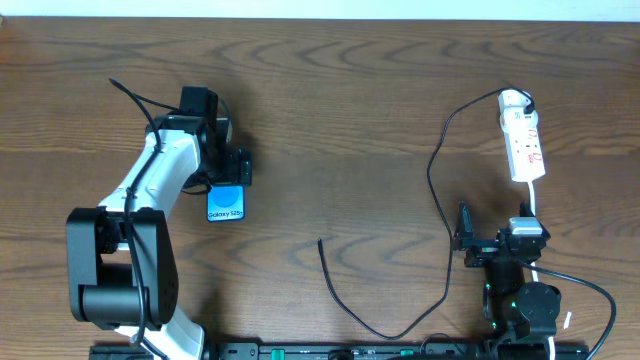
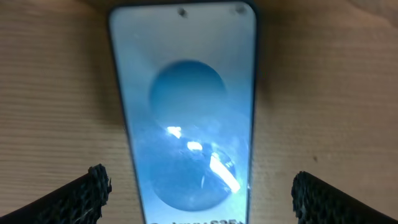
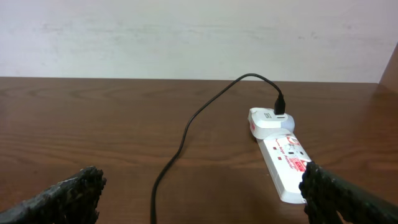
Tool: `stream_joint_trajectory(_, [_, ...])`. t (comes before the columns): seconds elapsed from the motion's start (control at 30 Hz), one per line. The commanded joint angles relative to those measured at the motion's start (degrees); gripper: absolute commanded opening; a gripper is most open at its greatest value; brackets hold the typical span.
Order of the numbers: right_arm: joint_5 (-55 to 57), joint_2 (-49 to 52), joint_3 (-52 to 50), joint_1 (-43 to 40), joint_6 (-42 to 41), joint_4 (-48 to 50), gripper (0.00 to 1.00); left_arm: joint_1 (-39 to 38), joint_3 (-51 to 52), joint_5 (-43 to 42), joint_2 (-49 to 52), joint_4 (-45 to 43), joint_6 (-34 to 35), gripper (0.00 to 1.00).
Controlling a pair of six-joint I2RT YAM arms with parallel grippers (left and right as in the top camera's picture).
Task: Plug charger to phone and switch on socket
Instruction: 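Lower the left gripper down onto the phone's top end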
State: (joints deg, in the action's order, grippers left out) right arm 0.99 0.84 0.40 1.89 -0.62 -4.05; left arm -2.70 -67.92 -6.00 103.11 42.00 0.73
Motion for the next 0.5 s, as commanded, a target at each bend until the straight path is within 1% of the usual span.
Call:
stream_joint_trajectory(0.0, [-0.28,-0.42,-0.09,0.46,0.26,-0.22,0.99,0.11,0.22,2.84,0.74,-0.35,3.02,0.96])
stream_joint_trajectory(0.47, [-0.28,-0.42,-0.09,0.46,0.26,-0.22,0.99,0.09,0.22,2.84,5.81,-0.90,4.28,0.96])
